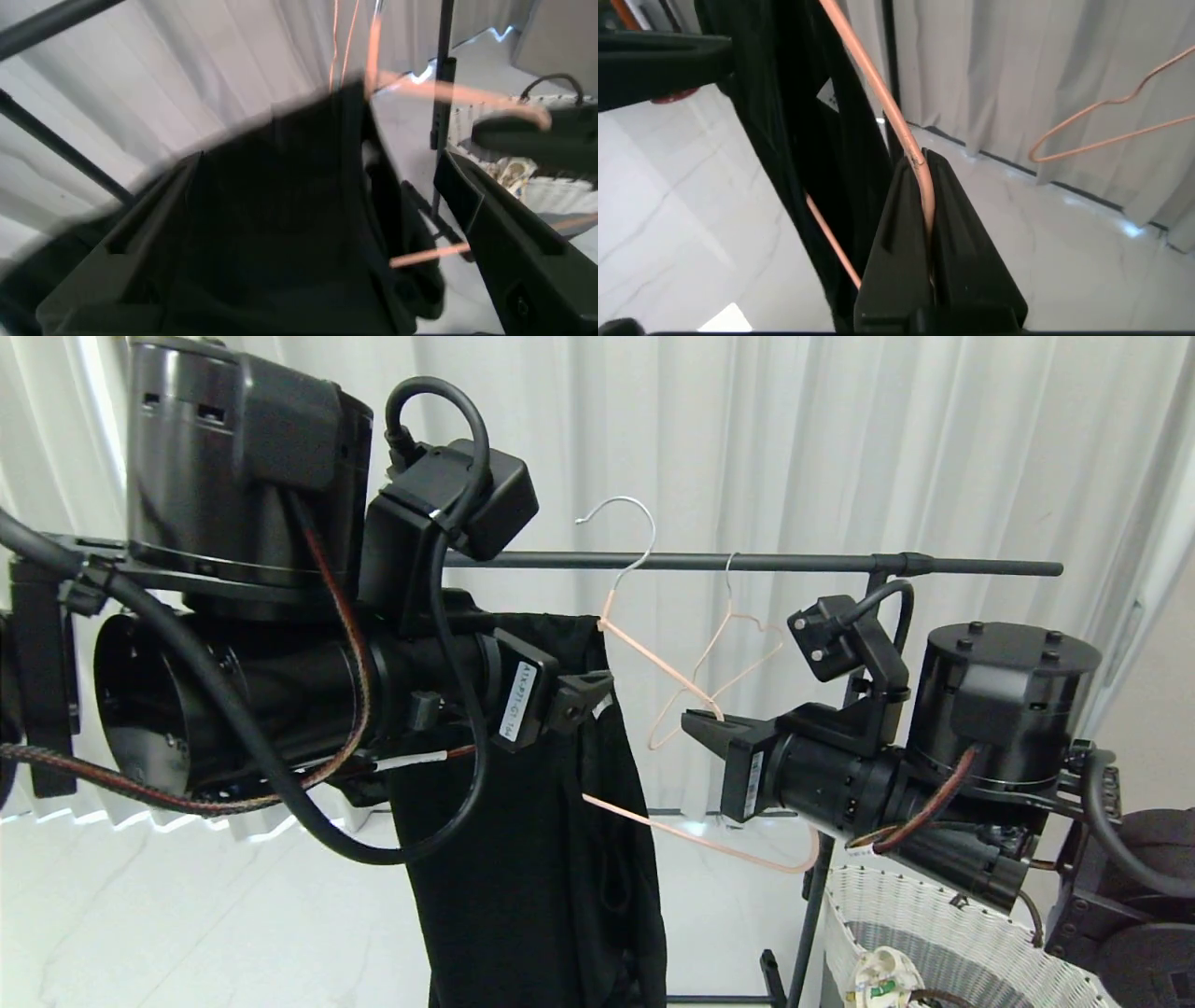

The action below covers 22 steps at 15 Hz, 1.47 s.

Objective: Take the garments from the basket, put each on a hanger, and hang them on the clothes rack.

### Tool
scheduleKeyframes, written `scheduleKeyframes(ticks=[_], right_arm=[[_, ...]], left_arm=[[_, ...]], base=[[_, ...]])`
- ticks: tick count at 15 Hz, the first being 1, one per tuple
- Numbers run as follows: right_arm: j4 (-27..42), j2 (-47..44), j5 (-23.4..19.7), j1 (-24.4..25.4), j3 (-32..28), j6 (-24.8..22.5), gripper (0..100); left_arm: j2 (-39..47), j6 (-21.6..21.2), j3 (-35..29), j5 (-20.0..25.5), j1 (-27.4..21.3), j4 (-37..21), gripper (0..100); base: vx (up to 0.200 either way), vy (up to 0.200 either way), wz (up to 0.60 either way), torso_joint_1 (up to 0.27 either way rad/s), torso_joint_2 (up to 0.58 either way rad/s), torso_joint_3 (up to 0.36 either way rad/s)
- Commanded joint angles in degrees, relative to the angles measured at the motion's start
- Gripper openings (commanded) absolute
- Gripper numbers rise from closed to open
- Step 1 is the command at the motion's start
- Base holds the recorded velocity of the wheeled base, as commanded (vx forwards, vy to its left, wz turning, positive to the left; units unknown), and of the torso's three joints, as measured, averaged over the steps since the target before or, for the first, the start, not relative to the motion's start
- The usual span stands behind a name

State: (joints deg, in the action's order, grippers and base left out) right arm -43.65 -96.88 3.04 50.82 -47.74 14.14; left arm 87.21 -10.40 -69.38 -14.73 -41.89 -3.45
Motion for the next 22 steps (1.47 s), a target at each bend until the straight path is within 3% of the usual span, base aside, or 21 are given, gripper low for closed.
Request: scheduleKeyframes(ticks=[1, 5, 7, 9, 11, 14, 15, 17, 22], right_arm=[[-0.12, 0.64, 0.22, -0.72, 0.1, -0.69, 0], [-2.14, 3.36, -0.57, -4.33, 4.06, -6.06, 0], [-2.22, 6.61, -2.95, -4.59, 8.98, -8.25, 0], [-2.4, 9.52, -5.76, -4.5, 14.25, -12.21, 0], [-2.4, 12.86, -8.31, -3.45, 19.26, -14.05, 0], [-2.49, 16.2, -8.48, -0.2, 23.83, -14.49, 0], [-2.49, 16.99, -8.48, 0.86, 24.36, -14.49, 0], [-2.49, 18.13, -8.4, 2.35, 25.24, -14.58, 0], [-2.49, 18.22, -8.4, 5.43, 25.15, -15.72, 0]], left_arm=[[-1.69, -0.15, 1.53, 0.05, 0.14, 0.37, 100], [-8.02, -2.61, 5.3, 0.84, 0.23, 1.25, 100], [-14.35, -3.22, 12.69, 3.74, 3.48, 1.96, 100], [-18.92, -4.63, 17.96, 13.32, 9.02, 2.48, 100], [-19.36, -10.7, 22.09, 22.55, 15.17, 3.1, 100], [-19.89, -13.24, 27.98, 38.9, 15.52, 3.54, 100], [-18.92, -15.35, 28.42, 41.88, 15.26, 3.54, 100], [-16.11, -18.69, 28.33, 43.11, 14.73, 3.54, 100], [-13.21, -19.66, 29.74, 43.91, 10.86, 3.54, 100]], base=[[0.0, 0.0, 0.0, 0.0, 0.0, 0.0], [0.0, 0.0, 0.0, 0.0, 0.0, 0.0], [0.0, 0.0, 0.0, 0.0, 0.0, 0.0], [0.0, 0.0, 0.0, 0.0, 0.0, 0.0], [0.0, 0.0, 0.0, 0.0, 0.0, 0.0], [0.0, 0.0, 0.0, 0.0, 0.0, 0.0], [0.0, 0.0, 0.0, 0.0, 0.0, 0.0], [0.0, 0.0, 0.0, 0.0, 0.0, 0.0], [0.0, 0.0, 0.0, 0.0, 0.0, 0.0]])
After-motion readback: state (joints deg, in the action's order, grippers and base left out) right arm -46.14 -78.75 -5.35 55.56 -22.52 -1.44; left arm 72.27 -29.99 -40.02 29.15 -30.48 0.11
